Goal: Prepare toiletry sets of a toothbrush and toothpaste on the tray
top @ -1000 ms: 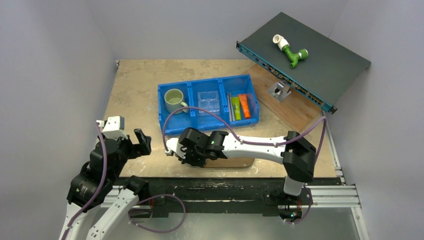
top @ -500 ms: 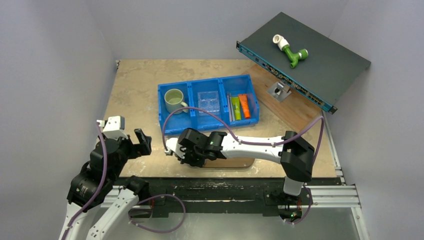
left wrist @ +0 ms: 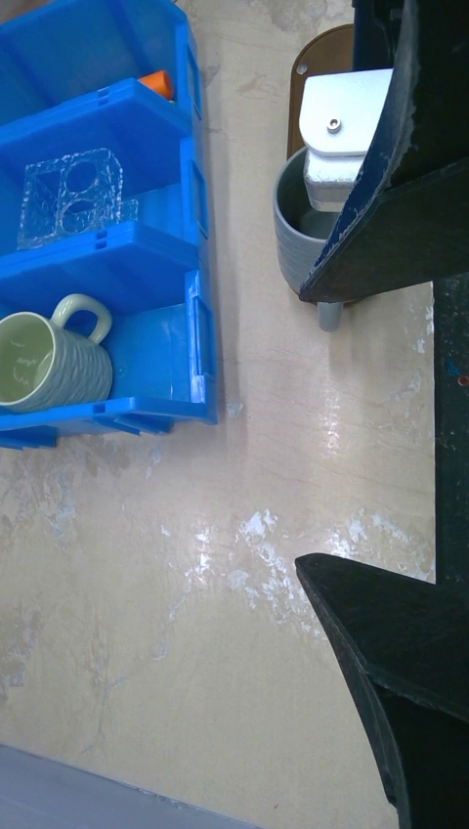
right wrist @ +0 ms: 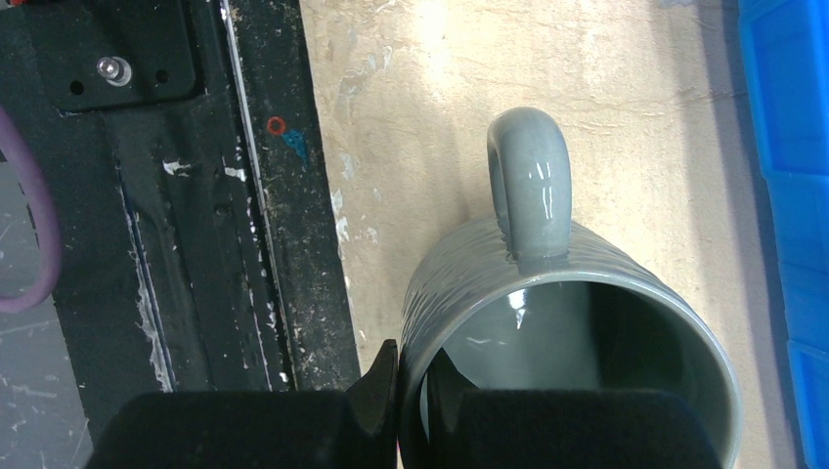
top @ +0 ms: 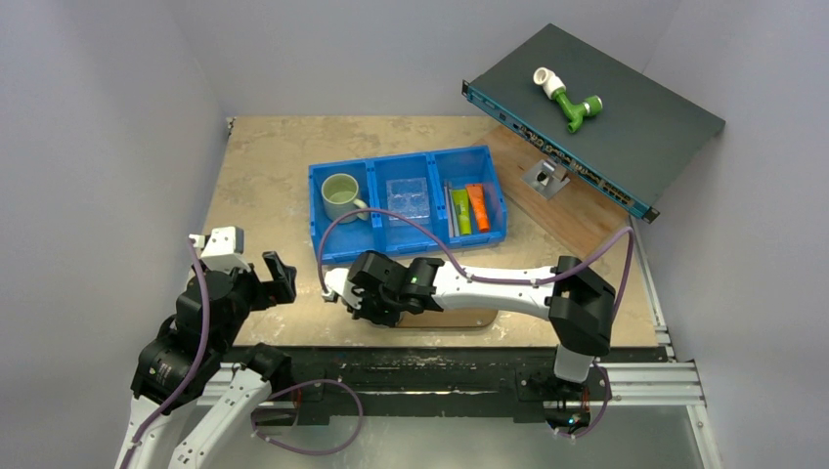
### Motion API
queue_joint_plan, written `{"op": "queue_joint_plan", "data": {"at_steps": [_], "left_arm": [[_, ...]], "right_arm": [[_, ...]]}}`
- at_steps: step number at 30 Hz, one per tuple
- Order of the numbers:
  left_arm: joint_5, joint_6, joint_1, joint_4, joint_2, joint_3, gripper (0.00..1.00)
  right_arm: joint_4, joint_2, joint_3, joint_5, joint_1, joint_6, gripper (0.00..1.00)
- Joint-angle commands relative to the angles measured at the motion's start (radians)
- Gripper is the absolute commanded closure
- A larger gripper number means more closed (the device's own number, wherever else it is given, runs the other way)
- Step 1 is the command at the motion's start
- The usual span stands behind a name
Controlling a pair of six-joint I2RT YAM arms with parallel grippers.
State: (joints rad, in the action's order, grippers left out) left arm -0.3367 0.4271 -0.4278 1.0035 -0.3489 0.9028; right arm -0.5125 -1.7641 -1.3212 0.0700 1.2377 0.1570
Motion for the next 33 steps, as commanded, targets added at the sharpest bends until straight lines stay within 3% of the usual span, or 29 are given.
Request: {"op": "queue_joint_plan", "data": {"at_steps": [1,15,33], "left_arm": [[0.007,-0.001,0.0,-0.029,-0.01,0.004,0.0],[0.01,-0.001,0.0,-0.031,-0.013,0.004,0.0],[0.008,0.001,0.0,-0.029,-0.006,0.005,0.0]], "right_arm": [[0.063,0.046,0.004,-0.046,-0.018,0.005,1.0],[0.026,0.041,0.002,-0.017,-0.023,0.008,0.95],[-0.011,0.097,-0.052,-0.06,-0.026,0.006,0.58]]}}
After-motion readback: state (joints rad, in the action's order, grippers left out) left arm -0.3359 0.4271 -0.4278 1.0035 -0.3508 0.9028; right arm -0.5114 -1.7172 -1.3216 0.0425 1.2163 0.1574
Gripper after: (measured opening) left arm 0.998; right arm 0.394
